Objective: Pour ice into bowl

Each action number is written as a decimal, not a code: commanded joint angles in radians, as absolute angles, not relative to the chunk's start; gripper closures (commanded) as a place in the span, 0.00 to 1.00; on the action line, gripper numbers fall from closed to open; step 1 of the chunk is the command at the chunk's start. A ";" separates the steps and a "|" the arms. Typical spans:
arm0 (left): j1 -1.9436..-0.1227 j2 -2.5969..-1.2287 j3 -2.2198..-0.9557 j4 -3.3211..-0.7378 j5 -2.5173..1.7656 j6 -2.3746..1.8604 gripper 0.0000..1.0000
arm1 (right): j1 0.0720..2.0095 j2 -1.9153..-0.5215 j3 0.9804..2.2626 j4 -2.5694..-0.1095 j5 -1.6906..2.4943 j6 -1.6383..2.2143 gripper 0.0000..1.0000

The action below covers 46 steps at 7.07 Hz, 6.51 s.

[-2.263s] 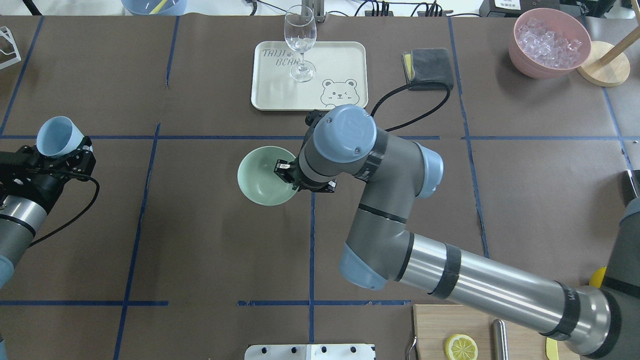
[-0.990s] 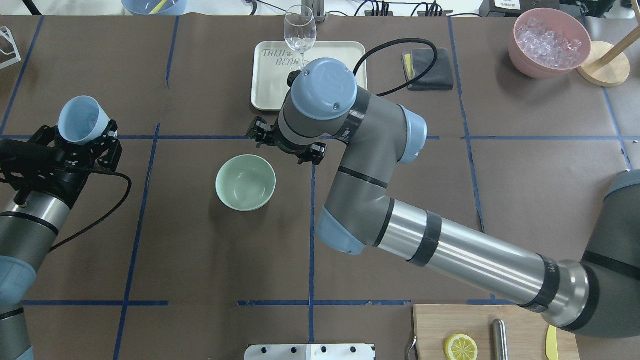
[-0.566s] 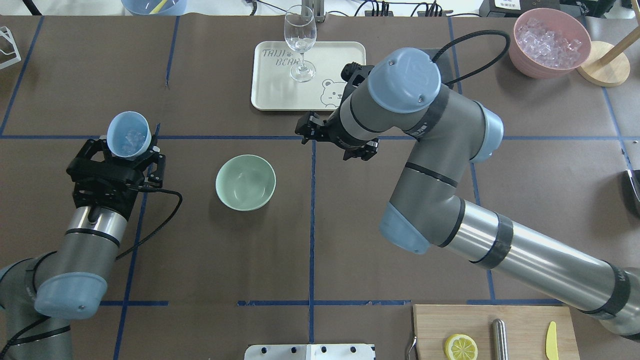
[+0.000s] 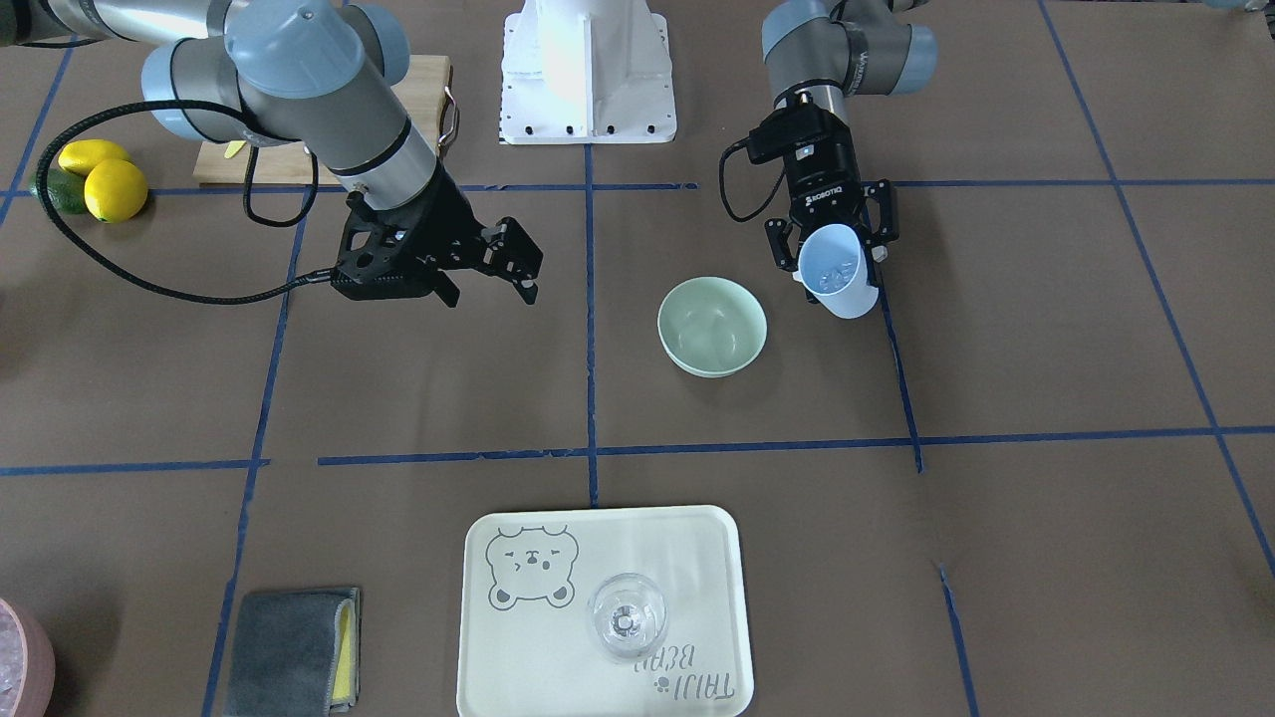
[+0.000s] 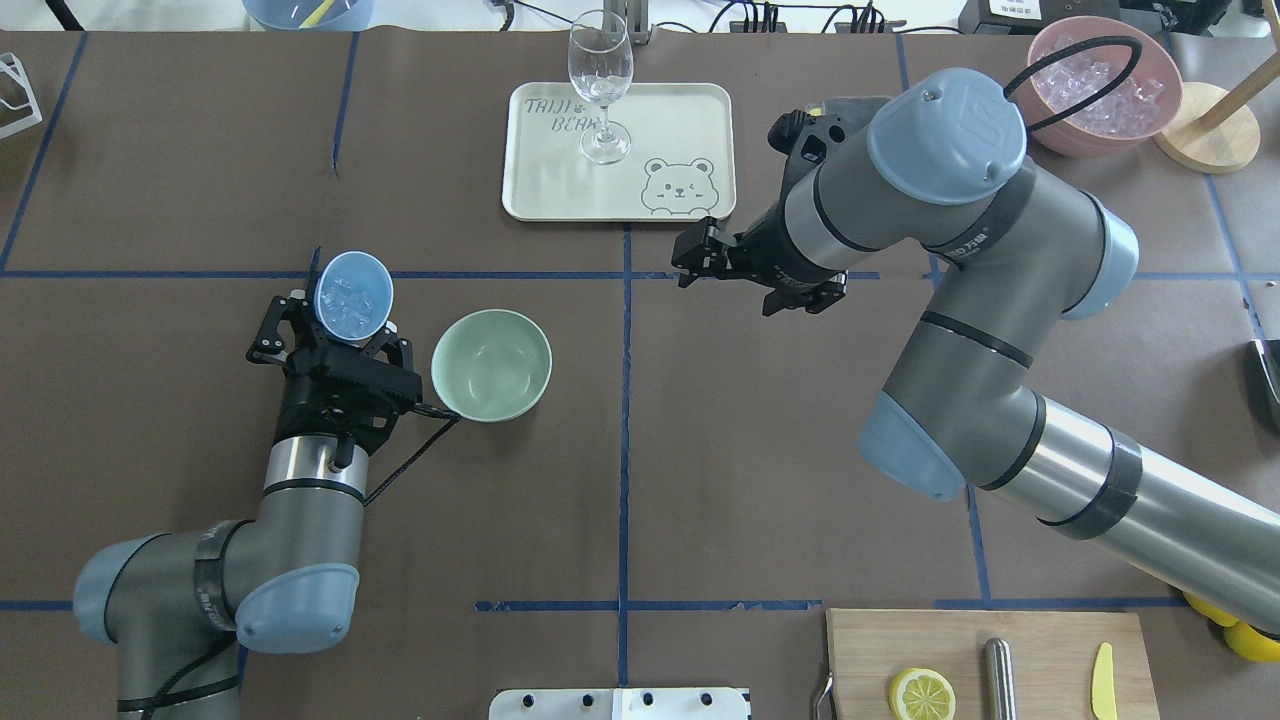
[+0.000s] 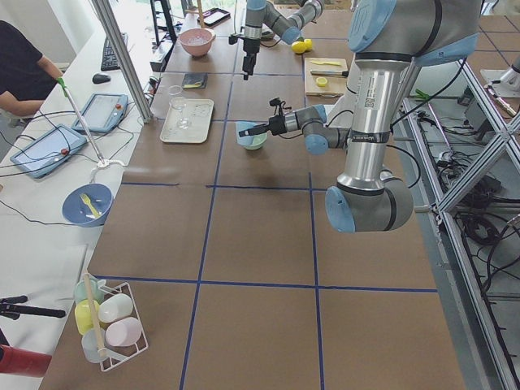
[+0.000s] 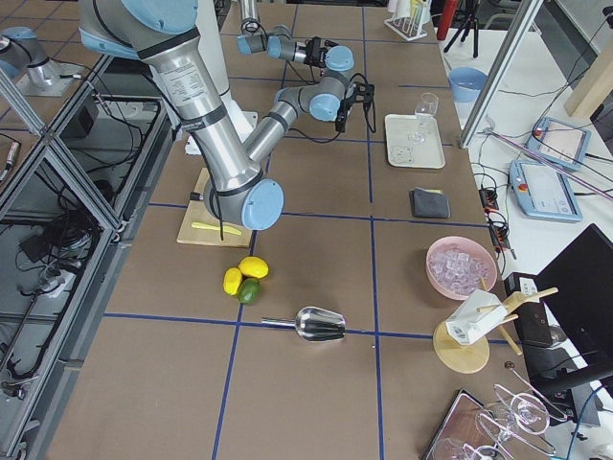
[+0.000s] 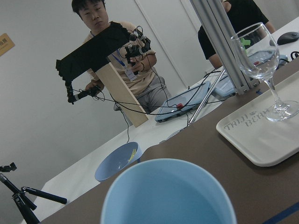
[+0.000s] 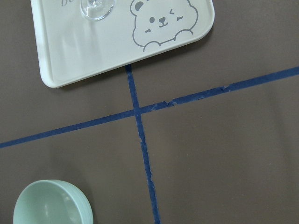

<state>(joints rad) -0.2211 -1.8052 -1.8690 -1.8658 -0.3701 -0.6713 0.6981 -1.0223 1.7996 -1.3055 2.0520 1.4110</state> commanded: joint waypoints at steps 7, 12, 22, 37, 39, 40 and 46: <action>-0.189 -1.836 -1.796 -1.773 -0.187 -0.079 1.00 | 0.715 -1.069 1.827 -1.296 2.068 1.358 0.00; -0.187 -1.835 -1.770 -1.773 -0.080 0.234 1.00 | 0.712 -1.068 1.827 -1.296 2.065 1.358 0.00; -0.187 -1.835 -1.798 -1.781 -0.089 0.321 1.00 | 0.709 -1.066 1.825 -1.296 2.060 1.359 0.00; -0.530 -1.675 -2.029 -2.063 -0.883 0.262 1.00 | 0.548 -0.737 1.518 -1.301 1.852 1.463 0.00; -0.564 -1.608 -2.023 -2.164 -0.908 0.253 1.00 | 0.493 -0.600 1.338 -1.299 1.768 1.473 0.00; -0.618 -1.605 -2.016 -2.164 -0.990 0.215 1.00 | 0.468 -0.582 1.298 -1.298 1.753 1.473 0.00; -0.851 -1.606 -1.961 -2.190 -1.476 -0.063 1.00 | 0.426 -0.598 1.250 -1.299 1.732 1.465 0.69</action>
